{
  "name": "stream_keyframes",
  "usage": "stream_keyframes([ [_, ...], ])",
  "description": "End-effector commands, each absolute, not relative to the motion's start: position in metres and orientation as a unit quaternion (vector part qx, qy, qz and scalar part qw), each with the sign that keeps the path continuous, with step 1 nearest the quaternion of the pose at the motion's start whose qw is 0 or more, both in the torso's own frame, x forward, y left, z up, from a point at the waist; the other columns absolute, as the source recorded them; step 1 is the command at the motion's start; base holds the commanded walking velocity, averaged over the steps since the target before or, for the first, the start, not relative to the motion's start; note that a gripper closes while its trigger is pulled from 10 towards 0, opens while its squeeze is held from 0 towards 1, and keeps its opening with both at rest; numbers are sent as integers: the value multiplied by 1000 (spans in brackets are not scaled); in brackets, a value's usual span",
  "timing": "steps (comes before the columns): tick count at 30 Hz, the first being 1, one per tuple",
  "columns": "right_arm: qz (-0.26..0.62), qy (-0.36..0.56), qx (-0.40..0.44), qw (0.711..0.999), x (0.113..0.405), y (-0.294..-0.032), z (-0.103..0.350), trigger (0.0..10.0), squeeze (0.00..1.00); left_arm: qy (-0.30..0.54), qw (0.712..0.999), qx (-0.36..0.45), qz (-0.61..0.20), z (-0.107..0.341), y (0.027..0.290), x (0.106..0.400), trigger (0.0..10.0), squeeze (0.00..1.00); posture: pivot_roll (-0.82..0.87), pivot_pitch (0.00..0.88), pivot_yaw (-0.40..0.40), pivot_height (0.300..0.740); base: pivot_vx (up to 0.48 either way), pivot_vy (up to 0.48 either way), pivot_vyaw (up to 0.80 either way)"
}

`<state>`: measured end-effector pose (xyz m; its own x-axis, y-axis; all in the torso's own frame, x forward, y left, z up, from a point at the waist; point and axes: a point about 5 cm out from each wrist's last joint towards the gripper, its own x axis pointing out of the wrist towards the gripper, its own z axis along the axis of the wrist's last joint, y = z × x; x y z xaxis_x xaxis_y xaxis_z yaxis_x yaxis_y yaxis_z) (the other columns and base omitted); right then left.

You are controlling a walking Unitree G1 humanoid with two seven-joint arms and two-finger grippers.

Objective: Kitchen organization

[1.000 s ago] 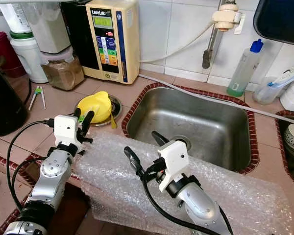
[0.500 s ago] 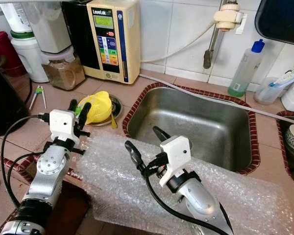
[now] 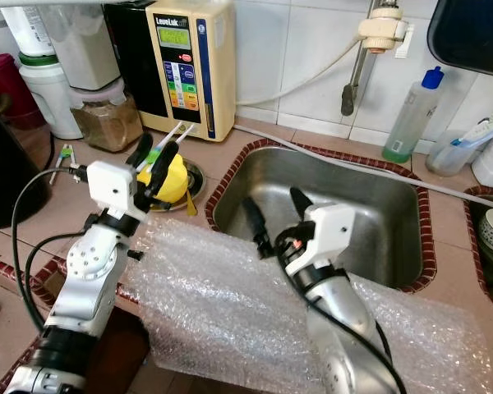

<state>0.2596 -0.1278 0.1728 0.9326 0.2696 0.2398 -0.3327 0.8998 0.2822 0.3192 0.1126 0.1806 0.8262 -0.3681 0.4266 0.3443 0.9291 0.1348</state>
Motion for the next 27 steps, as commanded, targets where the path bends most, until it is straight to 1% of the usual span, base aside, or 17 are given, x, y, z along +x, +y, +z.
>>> stream_keyframes([
  [1, 136, -100, 205, 964, 266, -131, 177, 10000, 0, -214, 946, 3, -245, 181, 95, 317, 0, 0, -34, 26, 45, 740, 0, 0, 0],
  [4, 131, -96, 237, 958, 270, -130, 179, 10000, 0, -219, 936, -5, -276, 184, 83, 313, 0, 0, -35, 27, 49, 740, 0, 0, 0],
  [5, 131, -96, 237, 958, 270, -130, 179, 10000, 0, -219, 936, -5, -276, 184, 83, 313, 0, 0, -35, 27, 49, 740, 0, 0, 0],
  [8, 117, -81, 312, 939, 278, -127, 180, 10000, 0, -218, 923, -25, -315, 187, 69, 309, 0, 0, -34, 28, 50, 740, 0, 0, 0],
  [9, 117, -81, 312, 939, 278, -127, 180, 10000, 0, -218, 923, -25, -315, 187, 69, 309, 0, 0, -34, 28, 50, 740, 0, 0, 0],
  [10, 117, -66, 378, 916, 283, -125, 181, 10000, 0, -214, 914, -41, -342, 188, 60, 306, 0, 0, -33, 29, 52, 740, 0, 0, 0],
  [12, 116, -53, 423, 897, 288, -123, 180, 10000, 0, -211, 906, -52, -364, 189, 53, 303, 0, 0, -32, 33, 57, 740, 0, 0, 0],
  [14, 116, -45, 443, 888, 291, -121, 180, 10000, 0, -208, 902, -56, -374, 189, 49, 301, 0, 0, -33, 36, 59, 740, 0, 0, 0],
  [16, 114, -42, 487, 865, 301, -117, 184, 10000, 0, -206, 896, -58, -390, 187, 45, 297, 0, 0, -34, 37, 60, 740, 0, 0, 0],
  [22, 144, 0, 504, 851, 315, -106, 188, 10000, 0, -198, 893, -55, -401, 183, 42, 294, 0, 0, -22, 46, 49, 740, 0, 0, 0],
  [23, 146, 2, 505, 851, 316, -105, 189, 5412, 0, -197, 893, -55, -401, 183, 42, 294, 0, 0, -20, 47, 47, 740, 0, 0, 0],
  [24, 147, 4, 505, 850, 317, -105, 189, 5412, 0, -197, 893, -56, -401, 183, 42, 294, 0, 0, -20, 47, 46, 740, 0, 0, 0],
  [25, 150, 4, 505, 850, 317, -104, 190, 0, 0, -197, 893, -56, -401, 182, 42, 293, 0, 0, -19, 46, 43, 740, 0, 0, 0],
  [27, 154, 5, 504, 850, 317, -104, 191, 0, 0, -197, 894, -56, -399, 182, 42, 293, 0, 0, -18, 46, 41, 740, 0, 0, 0],
])
